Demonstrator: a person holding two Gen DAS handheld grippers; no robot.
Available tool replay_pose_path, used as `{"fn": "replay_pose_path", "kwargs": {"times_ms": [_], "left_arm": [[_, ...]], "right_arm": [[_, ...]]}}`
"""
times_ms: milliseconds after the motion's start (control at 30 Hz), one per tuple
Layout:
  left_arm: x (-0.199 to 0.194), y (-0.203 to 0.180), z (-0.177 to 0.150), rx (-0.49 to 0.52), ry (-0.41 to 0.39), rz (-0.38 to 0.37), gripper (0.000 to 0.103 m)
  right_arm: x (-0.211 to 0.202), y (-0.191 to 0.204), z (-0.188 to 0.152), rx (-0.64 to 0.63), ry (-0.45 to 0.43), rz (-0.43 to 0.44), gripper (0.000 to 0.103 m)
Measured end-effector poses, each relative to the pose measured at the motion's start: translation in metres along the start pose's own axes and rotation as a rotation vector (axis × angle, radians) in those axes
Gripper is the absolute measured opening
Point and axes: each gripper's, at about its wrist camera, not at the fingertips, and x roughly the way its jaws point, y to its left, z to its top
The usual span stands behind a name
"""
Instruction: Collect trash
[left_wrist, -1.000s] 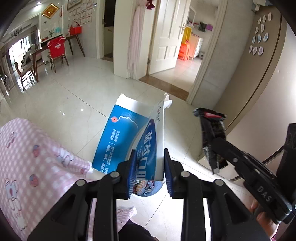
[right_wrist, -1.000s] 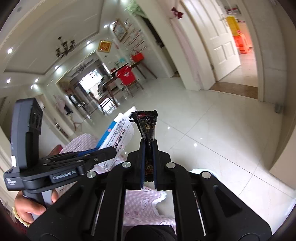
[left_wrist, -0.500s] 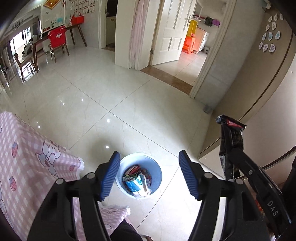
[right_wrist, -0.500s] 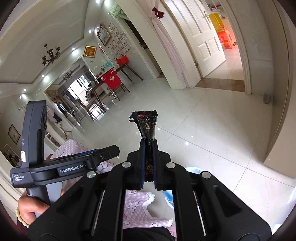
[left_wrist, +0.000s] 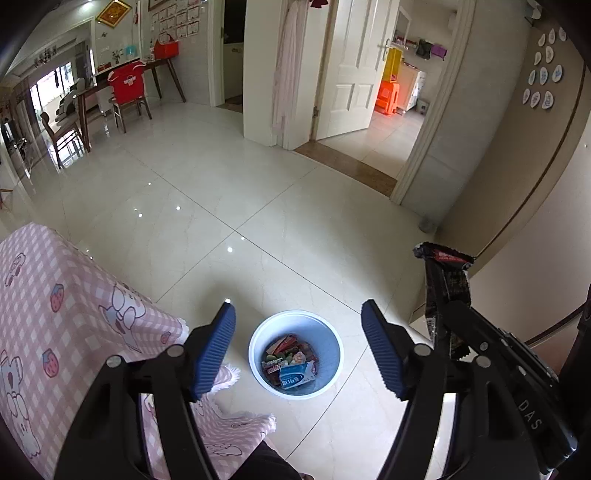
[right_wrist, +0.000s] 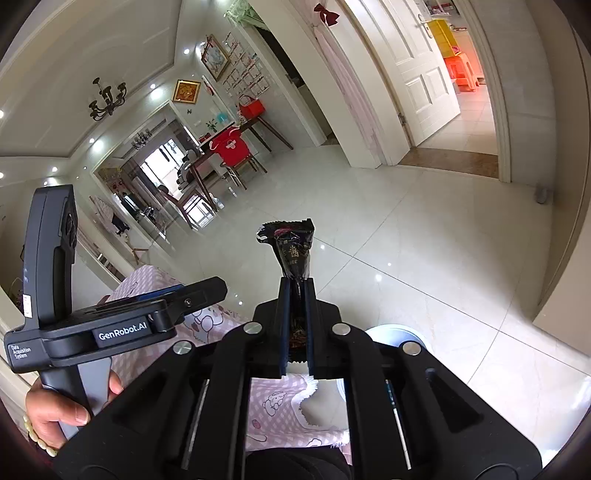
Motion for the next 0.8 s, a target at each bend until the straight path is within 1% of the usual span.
{"fn": "replay_pose_path", "kwargs": {"times_ms": [167,233,267,333,400,433,467,500,567,633,800], "left_arm": [[-0.005,0.009,0.003,-0.006,-0.02,0.043,0.077],[-0.007,0.013,0.004,-0.011,-0.023,0.054,0.078],[-0.008,0.014,0.005,-0.013,-0.025,0.056,0.078],[-0.01,0.019,0.006,-0.019,-0.028,0.07,0.079],[-0.012,0.023,0.006,-0.024,-0.034,0.086,0.08],[-0.013,0.025,0.006,-0.023,-0.034,0.096,0.08],[-0.014,0.026,0.007,-0.02,-0.034,0.105,0.08],[-0.016,0.028,0.007,-0.016,-0.038,0.121,0.08],[-0.022,0.031,0.008,-0.016,-0.047,0.144,0.082],[-0.03,0.036,0.008,-0.02,-0.06,0.165,0.083],[-0.06,0.044,0.005,-0.041,-0.1,0.213,0.083]], "right_arm": [[0.008,0.006,0.001,-0.006,0.003,0.006,0.007],[0.012,0.009,0.003,-0.009,0.004,0.007,0.008],[0.016,0.009,0.005,-0.009,0.006,0.01,0.011],[0.026,0.01,0.008,-0.011,0.021,0.008,0.013],[0.033,0.011,0.01,-0.019,0.015,-0.01,0.023],[0.036,0.012,0.011,-0.031,0.01,-0.028,0.048],[0.04,0.012,0.011,-0.036,0.005,-0.041,0.066],[0.042,0.011,0.011,-0.037,-0.001,-0.047,0.066],[0.046,0.009,0.01,-0.038,0.014,-0.058,0.066],[0.044,0.008,0.007,-0.024,0.018,-0.053,0.066],[0.022,0.022,0.004,-0.046,0.011,-0.034,0.066]]}}
